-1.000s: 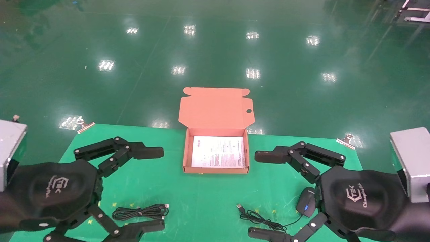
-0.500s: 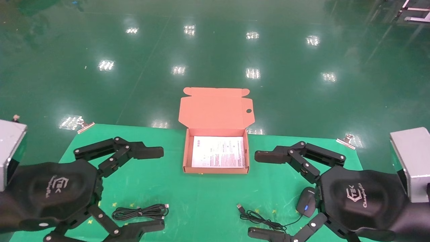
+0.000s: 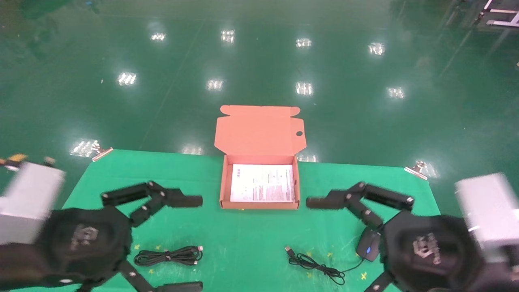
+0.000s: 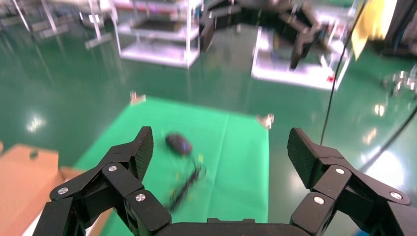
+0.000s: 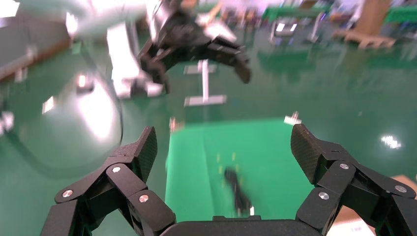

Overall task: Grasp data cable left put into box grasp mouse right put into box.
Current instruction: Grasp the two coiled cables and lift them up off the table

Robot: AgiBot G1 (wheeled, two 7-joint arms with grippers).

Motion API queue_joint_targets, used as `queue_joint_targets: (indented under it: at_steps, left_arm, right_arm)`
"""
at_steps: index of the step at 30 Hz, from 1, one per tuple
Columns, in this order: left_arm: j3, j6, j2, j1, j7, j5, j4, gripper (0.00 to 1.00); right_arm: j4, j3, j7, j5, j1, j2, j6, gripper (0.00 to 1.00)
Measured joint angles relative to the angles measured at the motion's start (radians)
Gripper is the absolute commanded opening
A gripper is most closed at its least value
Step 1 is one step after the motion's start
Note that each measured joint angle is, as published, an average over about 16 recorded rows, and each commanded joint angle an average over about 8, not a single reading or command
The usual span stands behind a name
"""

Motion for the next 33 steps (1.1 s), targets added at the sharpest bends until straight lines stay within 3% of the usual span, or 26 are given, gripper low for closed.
queue_joint_targets:
  at_steps: [10, 19, 25, 33]
  left_arm:
    - [0.172, 0.046, 0.044, -0.163, 0.005, 0.288, -0.011, 1.0]
    - [0.346, 0.044, 0.104, -0.29, 0.023, 0.532, -0.037, 1.0]
    - [0.435, 0.012, 0.147, -0.326, 0.018, 0.682, -0.046, 1.0]
    - [0.51, -0.063, 0.2, -0.321, -0.012, 0.87, -0.049, 1.0]
  right_arm:
    - [0.03, -0.252, -0.117, -0.318, 0.241, -0.018, -0.046, 1.0]
    - [0.034, -0.519, -0.214, -0.566, 0.423, -0.073, -0.035, 1.0]
    - [0.035, -0.634, -0.223, -0.689, 0.466, -0.115, -0.006, 1.0]
    - [0.032, -0.705, -0.18, -0.805, 0.44, -0.15, 0.067, 1.0]
